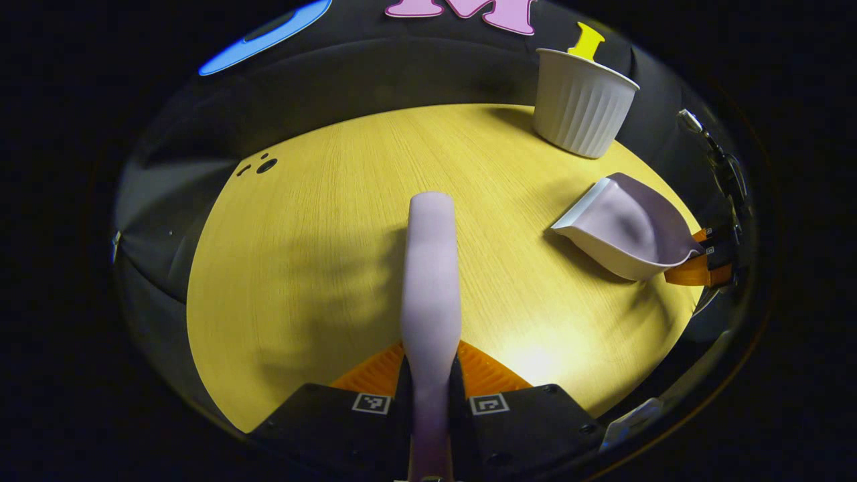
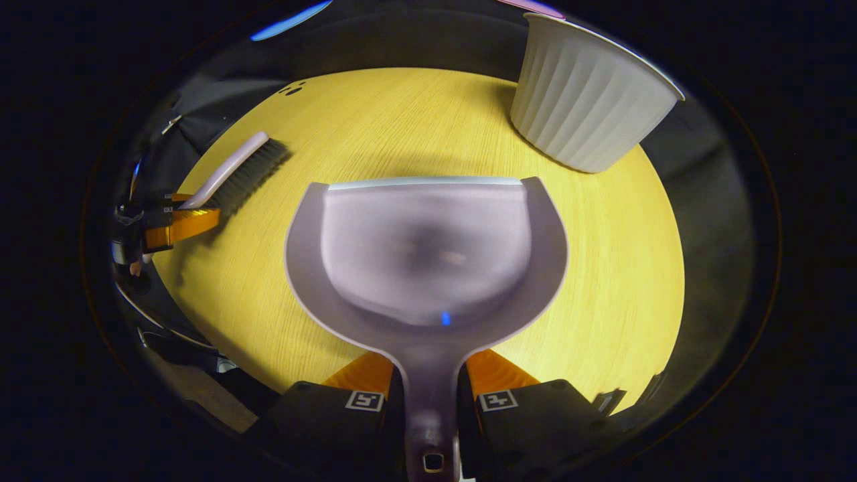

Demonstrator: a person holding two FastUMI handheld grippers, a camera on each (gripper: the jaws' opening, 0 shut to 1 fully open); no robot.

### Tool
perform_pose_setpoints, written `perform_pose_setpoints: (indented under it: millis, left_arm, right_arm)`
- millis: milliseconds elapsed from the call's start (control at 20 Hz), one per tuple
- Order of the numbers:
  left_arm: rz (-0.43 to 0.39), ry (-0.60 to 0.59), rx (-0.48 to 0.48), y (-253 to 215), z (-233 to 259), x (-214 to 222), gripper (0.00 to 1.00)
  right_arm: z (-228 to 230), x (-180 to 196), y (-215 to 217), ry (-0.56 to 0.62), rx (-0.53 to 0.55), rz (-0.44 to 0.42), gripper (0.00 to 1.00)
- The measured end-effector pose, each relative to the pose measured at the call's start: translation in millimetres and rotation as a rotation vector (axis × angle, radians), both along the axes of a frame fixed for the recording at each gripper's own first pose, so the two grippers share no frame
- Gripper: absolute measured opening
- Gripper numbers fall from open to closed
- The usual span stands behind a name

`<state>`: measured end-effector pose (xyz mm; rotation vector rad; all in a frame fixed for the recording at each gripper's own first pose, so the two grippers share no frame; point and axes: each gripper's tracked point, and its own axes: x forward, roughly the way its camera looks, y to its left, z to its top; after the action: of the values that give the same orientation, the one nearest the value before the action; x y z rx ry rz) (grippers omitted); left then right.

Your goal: Pick up the small broom and dustpan from the desktop, sweep the trash into the dustpan with the broom, and then empty the trash into the garbage bin.

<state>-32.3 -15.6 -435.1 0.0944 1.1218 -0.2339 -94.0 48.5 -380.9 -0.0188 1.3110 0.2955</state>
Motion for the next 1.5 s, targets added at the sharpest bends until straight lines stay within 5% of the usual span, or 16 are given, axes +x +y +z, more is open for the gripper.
perform_pose_setpoints:
  millis: [400,550,650,1150,1500]
  left_arm:
    - [-0.013,-0.024,0.041,9.5,7.8,-0.7,0.36]
    - [-0.012,-0.044,0.023,8.5,23.2,-10.2,0.31]
    - [0.004,-0.076,0.015,11.0,39.7,-13.5,0.34]
    - [0.148,-0.523,-0.071,22.0,209.3,44.0,0.34]
    - [0.163,-0.764,-0.18,15.2,315.1,63.3,0.34]
  right_arm:
    - [10.3,-5.8,4.2,0.007,0.039,0.004,0.44]
    - [31.6,-7.3,-1.6,-0.018,0.054,0.003,0.49]
    - [55.8,-6.4,-6.1,-0.064,0.065,-0.006,0.45]
    - [188.0,58.9,-8.1,-0.456,0.088,-0.045,0.44]
    - [335.5,113.1,-10.7,-0.869,0.171,-0.115,0.41]
